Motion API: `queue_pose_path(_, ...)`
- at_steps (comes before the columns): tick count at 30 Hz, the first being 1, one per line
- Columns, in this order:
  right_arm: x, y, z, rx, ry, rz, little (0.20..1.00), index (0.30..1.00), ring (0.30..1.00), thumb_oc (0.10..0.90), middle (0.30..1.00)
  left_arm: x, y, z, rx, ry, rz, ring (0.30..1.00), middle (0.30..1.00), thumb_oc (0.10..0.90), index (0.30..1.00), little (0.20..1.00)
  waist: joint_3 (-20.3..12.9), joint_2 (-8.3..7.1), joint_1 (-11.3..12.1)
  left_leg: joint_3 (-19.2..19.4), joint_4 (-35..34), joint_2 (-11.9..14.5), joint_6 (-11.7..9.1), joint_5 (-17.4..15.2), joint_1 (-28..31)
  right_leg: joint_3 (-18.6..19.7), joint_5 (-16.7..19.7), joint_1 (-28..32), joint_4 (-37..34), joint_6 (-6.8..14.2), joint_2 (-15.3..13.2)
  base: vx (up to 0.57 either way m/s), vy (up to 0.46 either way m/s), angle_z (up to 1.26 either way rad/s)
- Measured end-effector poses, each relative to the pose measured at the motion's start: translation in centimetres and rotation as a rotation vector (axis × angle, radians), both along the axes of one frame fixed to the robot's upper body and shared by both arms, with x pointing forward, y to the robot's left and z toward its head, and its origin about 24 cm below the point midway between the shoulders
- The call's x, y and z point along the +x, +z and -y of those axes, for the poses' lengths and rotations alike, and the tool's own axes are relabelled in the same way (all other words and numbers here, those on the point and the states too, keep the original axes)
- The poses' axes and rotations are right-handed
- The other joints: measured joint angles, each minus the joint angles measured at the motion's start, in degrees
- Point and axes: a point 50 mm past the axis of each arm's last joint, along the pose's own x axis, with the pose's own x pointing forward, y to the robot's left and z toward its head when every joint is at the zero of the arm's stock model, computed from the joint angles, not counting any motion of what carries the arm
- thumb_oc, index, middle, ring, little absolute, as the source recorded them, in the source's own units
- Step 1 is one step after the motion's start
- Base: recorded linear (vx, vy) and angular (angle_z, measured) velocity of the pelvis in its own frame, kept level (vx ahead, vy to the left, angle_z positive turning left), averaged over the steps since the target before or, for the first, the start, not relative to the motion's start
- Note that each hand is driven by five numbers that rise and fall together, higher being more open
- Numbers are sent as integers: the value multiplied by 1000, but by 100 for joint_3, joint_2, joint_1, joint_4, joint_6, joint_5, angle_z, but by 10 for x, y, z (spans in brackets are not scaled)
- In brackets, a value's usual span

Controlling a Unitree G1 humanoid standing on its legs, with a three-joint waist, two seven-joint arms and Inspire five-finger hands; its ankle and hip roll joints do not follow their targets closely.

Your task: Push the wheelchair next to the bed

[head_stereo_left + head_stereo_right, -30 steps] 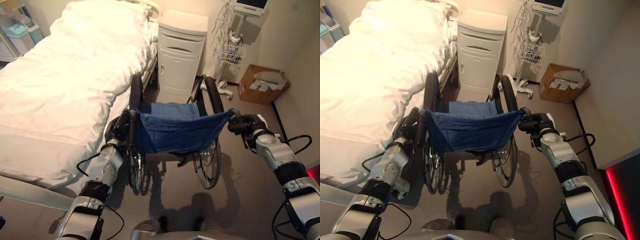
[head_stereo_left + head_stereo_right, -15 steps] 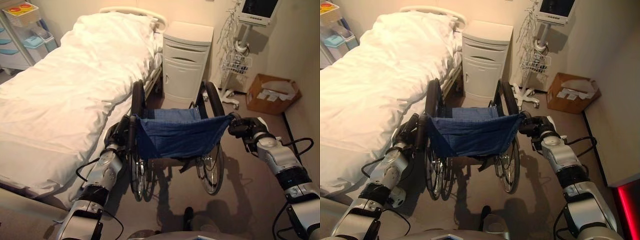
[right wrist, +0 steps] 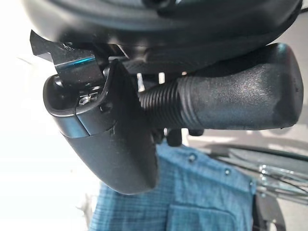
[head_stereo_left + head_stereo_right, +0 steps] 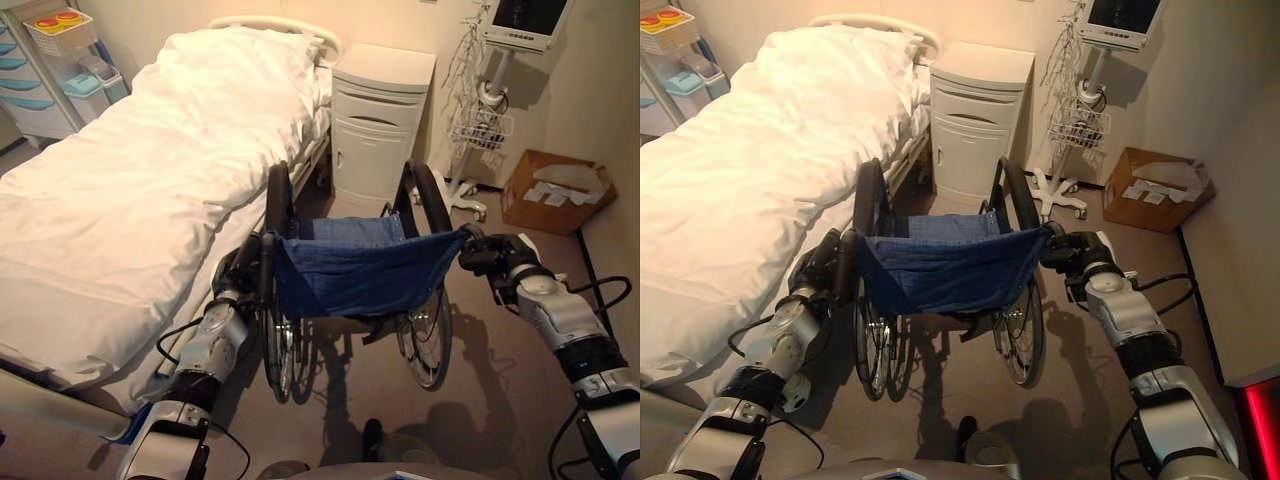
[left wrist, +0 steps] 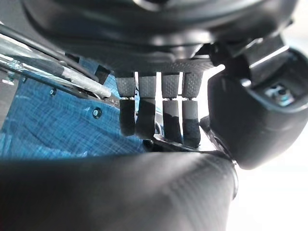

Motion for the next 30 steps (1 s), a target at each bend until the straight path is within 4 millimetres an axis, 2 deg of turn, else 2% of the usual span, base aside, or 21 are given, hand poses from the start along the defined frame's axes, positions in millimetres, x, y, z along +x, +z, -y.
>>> queue_pose_path(7, -5, -6, 2, 2, -5, -19, 300, 300, 300, 400, 300, -3, -5, 2, 6, -7, -24, 300, 300, 400, 300, 300, -239, -8, 7, 40, -393, 11, -25, 167, 144, 12, 188, 119, -392, 24, 72, 56, 49, -1)
queue_pose_path(8, -5, -7, 2, 3, -5, -20, 801, 801, 801, 734, 801, -3, -5, 2, 7, -7, -25, 300, 300, 400, 300, 300, -253, -5, 11, 45, -395, 12, -30, 171, 144, 15, 198, 135, -433, 15, 79, 39, 44, -2)
queue_pose_path(9, -6, -8, 3, 4, -7, -25, 900, 900, 900, 800, 900, -4, -6, 2, 7, -8, -29, 359, 359, 439, 359, 359, -276, -13, 17, 56, -403, 9, -32, 171, 163, 19, 233, 180, -506, -4, 88, 41, 43, -2)
queue_pose_path(10, -7, -9, 3, 7, -8, -27, 900, 900, 900, 800, 900, -4, -7, 3, 6, -7, -34, 733, 733, 689, 733, 733, -290, 3, 25, 62, -420, 11, -33, 172, 176, 22, 242, 199, -534, 0, 94, 30, 32, -5)
queue_pose_path(11, -8, -11, 4, 17, -3, -35, 900, 900, 900, 800, 900, -5, -9, 4, 3, -8, -45, 900, 900, 800, 900, 900, -350, 4, 55, 84, -453, 12, -34, 174, 176, 28, 276, 202, -594, 19, 104, 25, 26, -7)
queue_pose_path(14, -10, -11, 6, 31, -3, -37, 900, 900, 900, 800, 900, -6, -10, 6, -2, -5, -56, 900, 900, 800, 900, 900, -381, 31, 134, 146, -504, 12, -41, 183, 213, 52, 345, 232, -685, 31, 122, 19, 23, -10)
queue_pose_path(25, -11, -12, 8, 40, 2, -28, 900, 900, 900, 800, 900, -6, -10, 4, -13, 24, -70, 900, 900, 800, 900, 900, -406, 89, 152, 163, -560, 30, -52, 190, 257, 50, 343, 241, -687, 31, 144, 1, 1, 0)
queue_pose_path(30, -10, -9, 11, -68, 11, -9, 900, 900, 900, 800, 900, -10, -11, 2, 72, 34, -76, 900, 900, 800, 900, 900, -404, 102, 162, 173, -575, 27, -51, 190, 267, 50, 343, 239, -687, 32, 145, 0, 0, 0)
